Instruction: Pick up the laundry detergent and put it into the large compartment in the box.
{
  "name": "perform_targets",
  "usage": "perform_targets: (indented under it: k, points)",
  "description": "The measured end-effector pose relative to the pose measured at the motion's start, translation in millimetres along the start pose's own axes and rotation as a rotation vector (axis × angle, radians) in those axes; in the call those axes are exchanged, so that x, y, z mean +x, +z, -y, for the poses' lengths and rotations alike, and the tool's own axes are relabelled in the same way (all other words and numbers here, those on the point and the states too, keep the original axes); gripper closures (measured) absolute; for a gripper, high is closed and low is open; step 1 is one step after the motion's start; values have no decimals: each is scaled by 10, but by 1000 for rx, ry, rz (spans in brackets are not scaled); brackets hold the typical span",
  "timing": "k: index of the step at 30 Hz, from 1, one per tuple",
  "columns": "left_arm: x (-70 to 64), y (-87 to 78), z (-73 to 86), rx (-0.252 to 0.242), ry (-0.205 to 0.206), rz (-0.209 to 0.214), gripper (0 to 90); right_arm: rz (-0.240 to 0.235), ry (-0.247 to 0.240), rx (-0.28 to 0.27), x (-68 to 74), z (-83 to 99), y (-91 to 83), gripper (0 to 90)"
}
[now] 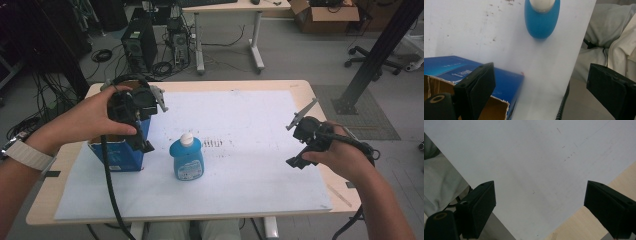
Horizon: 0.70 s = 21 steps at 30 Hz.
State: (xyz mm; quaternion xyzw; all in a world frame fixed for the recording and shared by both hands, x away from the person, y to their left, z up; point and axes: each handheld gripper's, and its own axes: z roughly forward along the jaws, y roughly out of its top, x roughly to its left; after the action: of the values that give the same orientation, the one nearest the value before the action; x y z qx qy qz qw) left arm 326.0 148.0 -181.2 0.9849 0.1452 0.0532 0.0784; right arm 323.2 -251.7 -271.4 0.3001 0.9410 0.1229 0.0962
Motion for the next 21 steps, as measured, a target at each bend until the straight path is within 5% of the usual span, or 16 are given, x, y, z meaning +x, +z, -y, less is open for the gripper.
perform_targets:
  k: [21]
  points:
    - [-11,-138,-78,-18,-10,-37,69,1,0,-6,1,37,-5,102]
